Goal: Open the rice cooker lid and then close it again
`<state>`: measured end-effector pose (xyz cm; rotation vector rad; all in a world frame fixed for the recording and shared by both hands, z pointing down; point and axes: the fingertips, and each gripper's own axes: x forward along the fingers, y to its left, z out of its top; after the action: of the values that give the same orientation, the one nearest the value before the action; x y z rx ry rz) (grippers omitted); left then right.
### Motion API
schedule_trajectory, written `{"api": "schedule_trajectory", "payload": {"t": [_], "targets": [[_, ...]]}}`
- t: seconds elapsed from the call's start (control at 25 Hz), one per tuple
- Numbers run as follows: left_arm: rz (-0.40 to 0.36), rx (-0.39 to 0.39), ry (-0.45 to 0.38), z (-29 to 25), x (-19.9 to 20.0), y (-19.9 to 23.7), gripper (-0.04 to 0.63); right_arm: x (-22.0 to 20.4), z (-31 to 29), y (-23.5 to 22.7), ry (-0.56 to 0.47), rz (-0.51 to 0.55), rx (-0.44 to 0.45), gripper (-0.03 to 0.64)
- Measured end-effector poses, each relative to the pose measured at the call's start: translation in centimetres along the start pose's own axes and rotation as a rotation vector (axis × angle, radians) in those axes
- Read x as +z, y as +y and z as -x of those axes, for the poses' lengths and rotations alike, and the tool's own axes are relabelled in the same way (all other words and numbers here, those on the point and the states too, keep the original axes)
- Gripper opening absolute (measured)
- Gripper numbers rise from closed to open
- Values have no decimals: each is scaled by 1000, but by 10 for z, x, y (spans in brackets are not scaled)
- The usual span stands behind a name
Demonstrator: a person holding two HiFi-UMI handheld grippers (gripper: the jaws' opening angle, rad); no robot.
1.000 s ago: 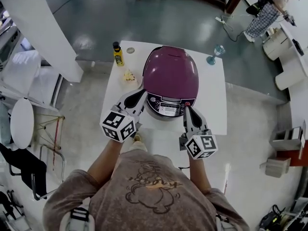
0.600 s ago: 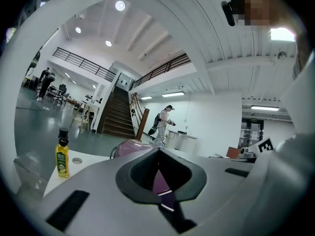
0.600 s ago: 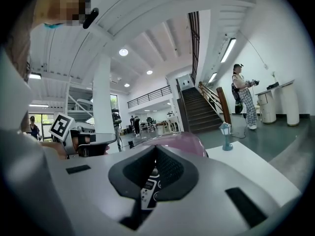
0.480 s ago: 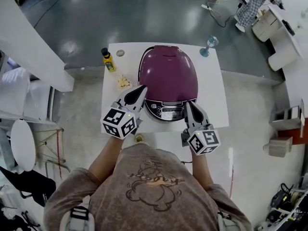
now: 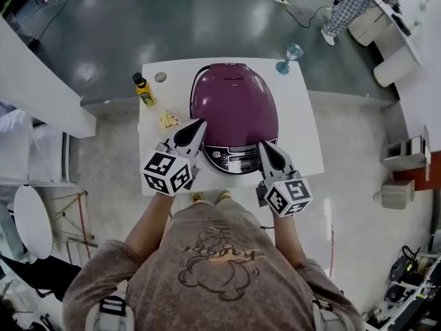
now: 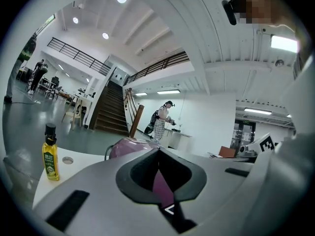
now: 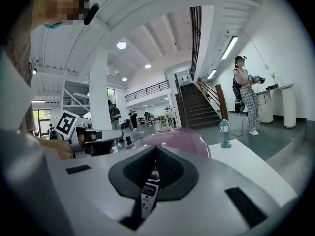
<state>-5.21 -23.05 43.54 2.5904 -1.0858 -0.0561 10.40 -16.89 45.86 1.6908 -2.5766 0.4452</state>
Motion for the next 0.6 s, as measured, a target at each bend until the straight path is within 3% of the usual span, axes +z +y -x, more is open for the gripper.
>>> {"api": "schedule_trajectory", "payload": {"t": [0.36,0.6], "targets": [[-4,47,21,-3,-6,8,20,-4,-8,6,65,47,86,3],[-13,65,30,-1,-11,8,20,-12,-6,5,114,73,96,3]]}}
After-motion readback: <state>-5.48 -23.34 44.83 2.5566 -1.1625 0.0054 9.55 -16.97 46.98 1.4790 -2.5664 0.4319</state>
